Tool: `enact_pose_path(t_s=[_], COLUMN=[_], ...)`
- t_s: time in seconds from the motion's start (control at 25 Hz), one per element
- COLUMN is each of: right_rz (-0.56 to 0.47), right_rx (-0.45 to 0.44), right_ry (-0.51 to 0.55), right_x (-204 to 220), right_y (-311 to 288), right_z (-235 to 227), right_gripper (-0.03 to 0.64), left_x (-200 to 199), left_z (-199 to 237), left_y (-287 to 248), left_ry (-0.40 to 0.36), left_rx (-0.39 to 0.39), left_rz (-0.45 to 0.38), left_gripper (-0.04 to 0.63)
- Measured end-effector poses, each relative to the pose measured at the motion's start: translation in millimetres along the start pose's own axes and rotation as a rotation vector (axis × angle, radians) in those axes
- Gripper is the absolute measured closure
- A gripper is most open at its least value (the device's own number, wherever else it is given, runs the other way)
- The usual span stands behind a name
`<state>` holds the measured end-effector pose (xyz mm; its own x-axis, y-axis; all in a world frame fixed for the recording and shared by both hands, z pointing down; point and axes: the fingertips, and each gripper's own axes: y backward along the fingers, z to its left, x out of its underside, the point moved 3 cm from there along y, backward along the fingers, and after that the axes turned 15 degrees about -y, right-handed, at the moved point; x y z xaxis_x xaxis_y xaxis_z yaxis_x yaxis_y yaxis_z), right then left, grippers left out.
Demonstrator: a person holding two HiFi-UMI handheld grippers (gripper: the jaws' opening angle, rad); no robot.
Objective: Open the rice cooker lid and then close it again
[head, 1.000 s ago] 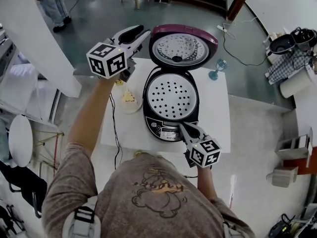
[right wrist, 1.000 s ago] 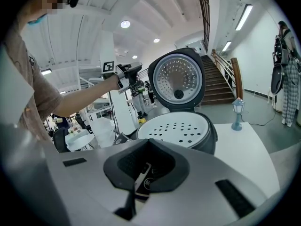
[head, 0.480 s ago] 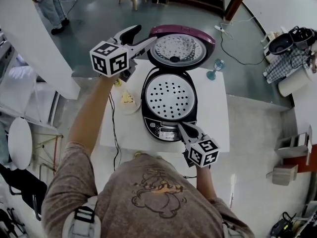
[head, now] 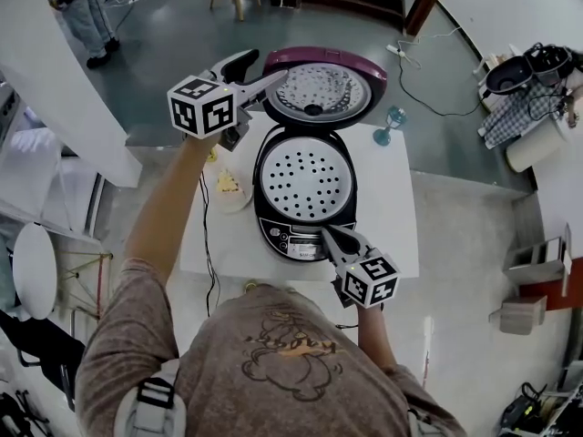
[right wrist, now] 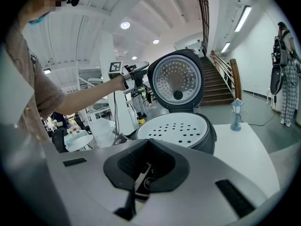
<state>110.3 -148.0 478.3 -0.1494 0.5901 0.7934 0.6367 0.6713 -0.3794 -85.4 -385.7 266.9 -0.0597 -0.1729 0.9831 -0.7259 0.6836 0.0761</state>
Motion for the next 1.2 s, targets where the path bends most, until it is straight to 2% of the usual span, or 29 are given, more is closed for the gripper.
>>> enact_pose_path(t_s=[0.48,1.2], right_rz=[0.000,0.009], right_rx=[0.002,-0.007], right_ry=[0.012,0.033], right_x=[0.8,1.2], right_y=[0.9,2.2], right_z=[0.5,3.4], right_gripper=[0.614,0.614], left_x=[0.5,-3.3], left_z=[-9.0,-18.0], left_y=[-17.0,-10.6], left_ry=[-0.006,-0.003], left_rx=[0.044,0.048], left_rz=[0.001,0.000], left_gripper=[0.249,0.249])
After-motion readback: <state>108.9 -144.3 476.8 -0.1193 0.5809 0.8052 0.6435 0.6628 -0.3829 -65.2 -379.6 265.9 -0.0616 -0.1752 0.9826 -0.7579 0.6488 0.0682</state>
